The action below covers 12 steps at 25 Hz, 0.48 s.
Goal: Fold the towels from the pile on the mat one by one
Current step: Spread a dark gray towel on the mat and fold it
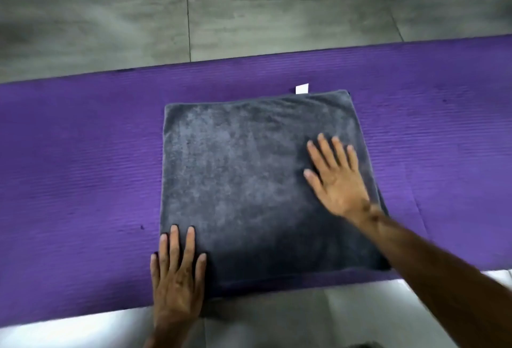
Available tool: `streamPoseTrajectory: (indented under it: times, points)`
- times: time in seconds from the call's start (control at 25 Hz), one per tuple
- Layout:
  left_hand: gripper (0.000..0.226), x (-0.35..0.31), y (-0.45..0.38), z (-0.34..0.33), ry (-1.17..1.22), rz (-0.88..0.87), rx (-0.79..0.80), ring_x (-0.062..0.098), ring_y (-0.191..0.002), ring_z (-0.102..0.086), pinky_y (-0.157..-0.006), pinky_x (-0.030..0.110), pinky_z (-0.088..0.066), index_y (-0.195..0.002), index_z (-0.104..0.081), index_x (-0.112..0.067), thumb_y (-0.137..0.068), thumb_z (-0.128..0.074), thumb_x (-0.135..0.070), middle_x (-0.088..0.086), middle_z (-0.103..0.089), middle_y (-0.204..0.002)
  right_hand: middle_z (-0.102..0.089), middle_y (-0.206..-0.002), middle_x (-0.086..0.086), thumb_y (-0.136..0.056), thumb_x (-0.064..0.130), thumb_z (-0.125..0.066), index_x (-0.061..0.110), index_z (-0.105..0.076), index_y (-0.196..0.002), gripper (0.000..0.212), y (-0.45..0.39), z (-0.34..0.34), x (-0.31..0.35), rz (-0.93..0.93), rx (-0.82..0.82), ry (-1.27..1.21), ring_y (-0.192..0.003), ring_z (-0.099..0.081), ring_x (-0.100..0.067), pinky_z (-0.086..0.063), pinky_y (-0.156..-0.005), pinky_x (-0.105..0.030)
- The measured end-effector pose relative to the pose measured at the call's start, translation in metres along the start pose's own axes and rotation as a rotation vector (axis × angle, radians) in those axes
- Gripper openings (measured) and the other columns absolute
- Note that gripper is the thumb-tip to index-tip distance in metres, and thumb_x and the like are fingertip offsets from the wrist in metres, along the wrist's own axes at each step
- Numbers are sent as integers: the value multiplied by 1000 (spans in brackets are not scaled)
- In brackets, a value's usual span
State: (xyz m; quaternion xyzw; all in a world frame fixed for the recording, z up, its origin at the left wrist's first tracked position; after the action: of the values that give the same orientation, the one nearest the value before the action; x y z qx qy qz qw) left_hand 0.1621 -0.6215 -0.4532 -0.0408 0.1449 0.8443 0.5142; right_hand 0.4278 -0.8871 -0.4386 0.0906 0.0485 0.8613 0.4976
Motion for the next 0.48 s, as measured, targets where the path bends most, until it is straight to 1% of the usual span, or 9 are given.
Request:
streamPoseTrajectory:
  times: [0.04,0.08,0.12,0.16,0.24,0.32,0.36,0.44,0.48]
  points:
    - [69,2,4,2,13,3,-11,30,-144,-25,-107,53,-28,-148,-36,-21,-97,-12,-61,12,-30,-157,-19,-163,-5,-101,52,-17,23,-21,-155,61,41,-11,7,87,-5,9,-149,-18,-32,-17,-118,-55]
    - [72,3,8,6,46,37,-23,32,-144,-26,-107,53,-30,-147,-38,-21,-95,-15,-65,13,-30,-156,-21,-162,-3,-102,51,-16,26,-21,-155,59,80,-23,4,105,6,16,-149,-18,-30,-17,-119,-53]
    - [75,3,13,8,96,80,-51,35,-142,-28,-106,53,-32,-145,-42,-20,-92,-20,-68,15,-32,-155,-22,-162,-2,-102,52,-15,29,-22,-155,58,112,-29,-7,26,5,0,-149,-17,-28,-16,-119,-50]
    - [76,1,16,11,155,129,-70,38,-139,-33,-105,54,-36,-141,-47,-18,-89,-29,-69,17,-35,-152,-25,-161,-2,-101,54,-18,30,-25,-154,59,134,-31,-21,-117,-31,-33,-148,-20,-28,-18,-118,-49]
    - [71,-3,21,16,251,193,-152,41,-128,-44,-99,55,-42,-132,-56,-15,-81,-43,-62,20,-42,-145,-36,-155,-9,-96,54,-37,24,-37,-149,62,159,-26,-39,-386,-92,-124,-140,-35,-35,-31,-107,-52]
    - [58,2,19,21,407,231,-244,35,-116,-53,-98,47,-45,-125,-59,-12,-79,-57,-47,18,-50,-133,-51,-139,-18,-89,43,-64,13,-47,-141,63,168,-25,-40,-544,-155,-256,-121,-49,-41,-42,-94,-54]
    - [50,10,16,23,551,284,-272,25,-110,-57,-98,38,-46,-122,-58,-12,-78,-65,-35,16,-54,-126,-55,-130,-20,-83,36,-74,10,-48,-136,65,169,-21,-38,-632,-172,-393,-114,-52,-41,-43,-91,-52]
    - [38,25,12,22,883,500,-214,3,-85,-64,-81,19,-51,-109,-57,-17,-77,-77,-6,17,-62,-110,-63,-116,-18,-76,28,-82,8,-54,-122,58,170,-16,-41,-846,-157,-711,-106,-59,-36,-47,-90,-46]
    - [35,33,9,21,1020,586,-140,4,-75,-64,-71,19,-53,-99,-60,-17,-76,-77,3,20,-65,-101,-67,-108,-17,-75,27,-83,7,-59,-111,47,169,-15,-44,-929,-118,-848,-99,-63,-34,-50,-87,-43]
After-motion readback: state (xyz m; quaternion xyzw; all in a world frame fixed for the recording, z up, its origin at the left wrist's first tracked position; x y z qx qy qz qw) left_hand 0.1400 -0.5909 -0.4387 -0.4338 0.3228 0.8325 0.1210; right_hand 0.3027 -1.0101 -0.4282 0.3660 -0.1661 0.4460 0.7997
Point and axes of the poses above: each hand's wrist, its own y-axis away from the middle knuckle, its own z-axis out of the back of the hand, x = y × z, the point moved 3 cm from there along -y, towards the middle knuckle
